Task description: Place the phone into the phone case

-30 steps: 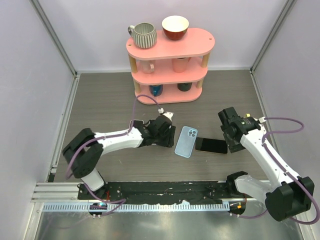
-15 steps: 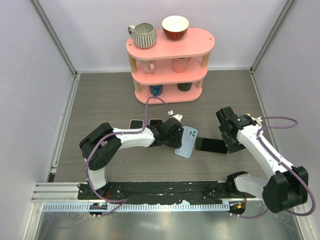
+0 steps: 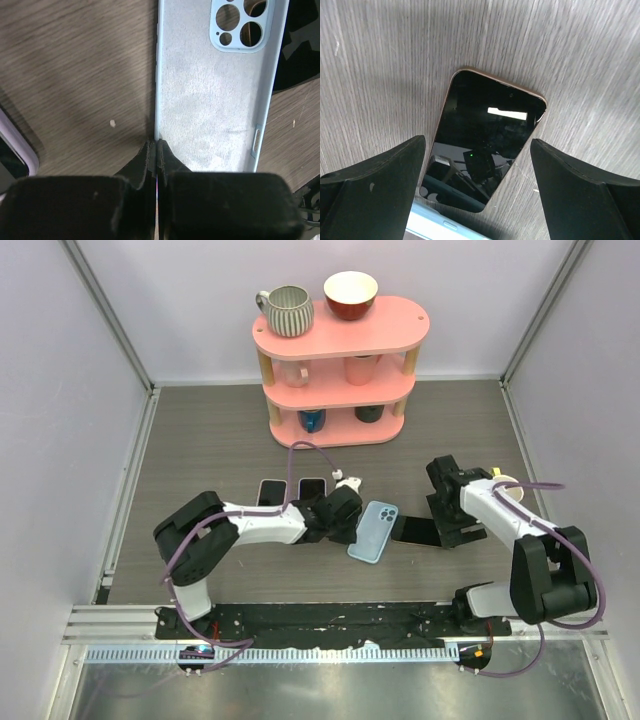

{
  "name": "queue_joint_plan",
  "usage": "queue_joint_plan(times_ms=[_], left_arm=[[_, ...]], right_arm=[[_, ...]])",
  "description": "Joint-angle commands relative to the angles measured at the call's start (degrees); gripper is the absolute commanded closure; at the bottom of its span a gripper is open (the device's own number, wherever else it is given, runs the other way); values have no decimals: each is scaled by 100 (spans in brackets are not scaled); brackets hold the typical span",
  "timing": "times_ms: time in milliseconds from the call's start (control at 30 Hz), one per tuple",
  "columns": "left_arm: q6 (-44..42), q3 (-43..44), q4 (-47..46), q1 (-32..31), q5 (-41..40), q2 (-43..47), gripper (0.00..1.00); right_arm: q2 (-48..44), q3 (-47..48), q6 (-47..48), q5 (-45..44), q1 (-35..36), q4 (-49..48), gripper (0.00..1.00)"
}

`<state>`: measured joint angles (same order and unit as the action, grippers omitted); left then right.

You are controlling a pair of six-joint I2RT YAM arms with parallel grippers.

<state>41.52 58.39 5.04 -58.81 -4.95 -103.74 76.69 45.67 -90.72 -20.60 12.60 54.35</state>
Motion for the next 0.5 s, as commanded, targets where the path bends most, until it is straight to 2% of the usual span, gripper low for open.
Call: queue_joint_plan(times_ms=[0,267,467], left_arm=[[216,-319,59,-34,-85,284,100],[682,-715,33,-105,-463,644,100],[726,-829,6,-114,-524,733,100]], right_arm=[[189,-172,-464,372,-21,-258,9],[294,-313,-930,381,-38,-188,9],[312,-208,-1079,328,-56,-188,10]])
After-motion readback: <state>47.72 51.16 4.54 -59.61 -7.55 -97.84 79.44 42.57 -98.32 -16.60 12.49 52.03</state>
